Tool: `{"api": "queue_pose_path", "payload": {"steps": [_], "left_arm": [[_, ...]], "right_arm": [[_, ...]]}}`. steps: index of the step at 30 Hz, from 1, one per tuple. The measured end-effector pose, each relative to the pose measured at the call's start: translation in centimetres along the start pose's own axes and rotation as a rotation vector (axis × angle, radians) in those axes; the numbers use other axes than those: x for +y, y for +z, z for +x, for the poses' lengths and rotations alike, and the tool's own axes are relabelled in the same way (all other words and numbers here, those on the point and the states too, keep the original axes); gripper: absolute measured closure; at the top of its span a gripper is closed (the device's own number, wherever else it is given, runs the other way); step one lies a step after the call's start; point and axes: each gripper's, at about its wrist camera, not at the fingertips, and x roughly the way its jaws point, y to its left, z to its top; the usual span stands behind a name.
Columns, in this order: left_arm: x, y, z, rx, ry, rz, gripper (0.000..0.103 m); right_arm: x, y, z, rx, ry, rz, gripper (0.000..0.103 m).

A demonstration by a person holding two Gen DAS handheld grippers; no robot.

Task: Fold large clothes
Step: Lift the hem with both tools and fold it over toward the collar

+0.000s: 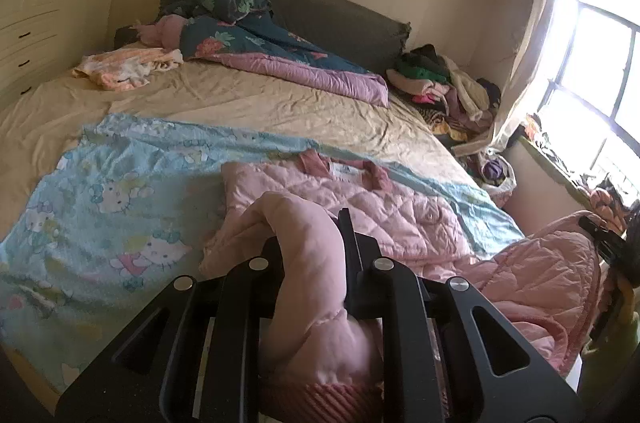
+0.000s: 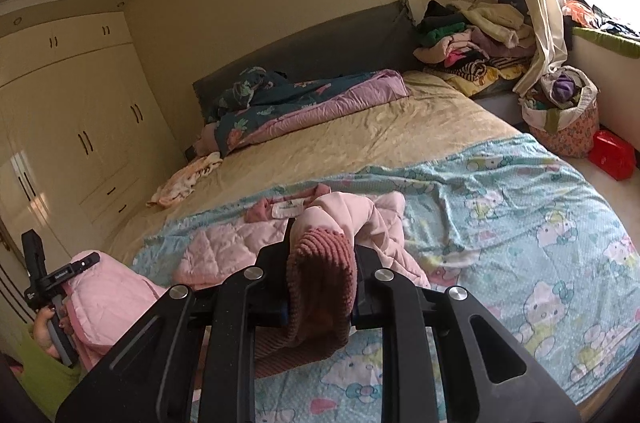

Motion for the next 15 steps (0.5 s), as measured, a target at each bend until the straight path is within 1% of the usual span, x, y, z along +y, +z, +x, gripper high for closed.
{"api": "queue_pose_path", "payload": {"steps": [7,13,15], "left_arm": [[0.5,2.3,0.0,-0.036,-0.004,-0.028,0.093],[0.8,3.9,0.7,-0.051,0.012,-0.036,0.093],[0.6,4.2,1.1,-0.063,0.029,-0.023,0.093]], "right_arm": [[0.4,2.4,0.6,-0.025,-0.002,0.009,0.085],[0.4,4.2,1.6,-0.032,-0.002,0.025,0.085],[0.2,4.5,2.1,-0.026,0.0,0.039,0.085]]}}
